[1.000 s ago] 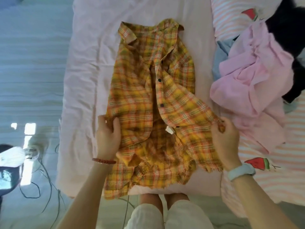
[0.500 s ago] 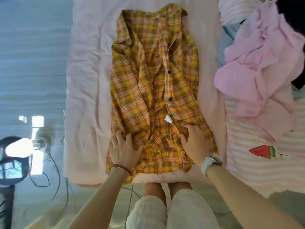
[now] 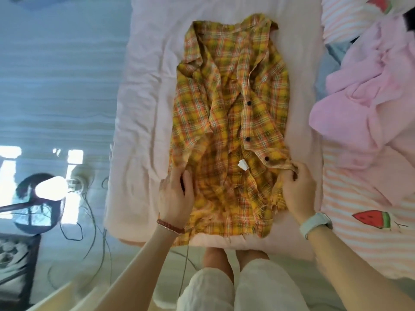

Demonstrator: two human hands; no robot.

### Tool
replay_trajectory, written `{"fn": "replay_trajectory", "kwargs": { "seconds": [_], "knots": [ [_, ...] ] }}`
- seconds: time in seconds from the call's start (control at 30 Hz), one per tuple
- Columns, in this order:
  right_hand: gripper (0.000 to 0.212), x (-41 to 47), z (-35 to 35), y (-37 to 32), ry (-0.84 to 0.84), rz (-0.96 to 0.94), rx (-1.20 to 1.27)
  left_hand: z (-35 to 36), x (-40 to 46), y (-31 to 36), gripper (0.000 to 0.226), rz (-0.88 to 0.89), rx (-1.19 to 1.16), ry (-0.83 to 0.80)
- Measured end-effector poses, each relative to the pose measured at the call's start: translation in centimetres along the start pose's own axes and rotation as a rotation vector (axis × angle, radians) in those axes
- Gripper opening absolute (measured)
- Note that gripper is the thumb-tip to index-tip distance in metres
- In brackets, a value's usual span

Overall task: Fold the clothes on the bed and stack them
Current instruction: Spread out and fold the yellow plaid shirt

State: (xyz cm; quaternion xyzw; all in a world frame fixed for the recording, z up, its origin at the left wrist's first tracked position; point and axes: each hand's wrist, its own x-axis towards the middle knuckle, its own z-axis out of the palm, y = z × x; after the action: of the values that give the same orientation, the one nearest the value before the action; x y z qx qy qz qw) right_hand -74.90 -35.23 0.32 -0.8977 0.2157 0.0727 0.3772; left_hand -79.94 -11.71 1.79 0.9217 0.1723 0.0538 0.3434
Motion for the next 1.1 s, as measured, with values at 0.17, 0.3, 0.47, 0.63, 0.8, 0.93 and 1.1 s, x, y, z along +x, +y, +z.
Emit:
{"fn": "replay_trajectory", "kwargs": {
  "seconds": [0.17,0.3,0.47,0.63,0.8,0.93,1.1],
  "knots": [
    [0.024,-0.8,-2.8,-3.4,-0.048,-0.172,0.255,2.7,-2.7,3.3,0.038,0.552,0.137,-0.711],
    [0.047,-2.6,-1.5,-1.5,-1.019,-0.128,-0.225,4.8,-2.8,0.6,0.038,0.065,0.432,-1.303],
    [0.035,-2.7,0.2,2.4,-0.893,-0.072,-0.208,4.6,-1.6,-1.7,0.034,-0.327,0.237,-0.363],
    [0.041,1.3,0.9,4.5,-0.157,0.038,-0.143,5.2,0.7,-4.2,0.081,-0.852,-0.046,-0.425],
    [0.035,1.6,2.2,5.0,-0.434,0.441,0.171,5.1,0.6,-3.4,0.023,-0.764,-0.232,-0.243],
    [0.027,1.2,-0.1,3.7,-0.103,0.253,0.111,1.8,0.9,-1.5,0.022,-0.489,-0.079,0.024],
    [0.02,2.9,-5.4,2.8,0.163,0.059,-0.186,-0.6,2.2,-1.9,0.061,-0.431,0.279,-0.079]
  ]
}}
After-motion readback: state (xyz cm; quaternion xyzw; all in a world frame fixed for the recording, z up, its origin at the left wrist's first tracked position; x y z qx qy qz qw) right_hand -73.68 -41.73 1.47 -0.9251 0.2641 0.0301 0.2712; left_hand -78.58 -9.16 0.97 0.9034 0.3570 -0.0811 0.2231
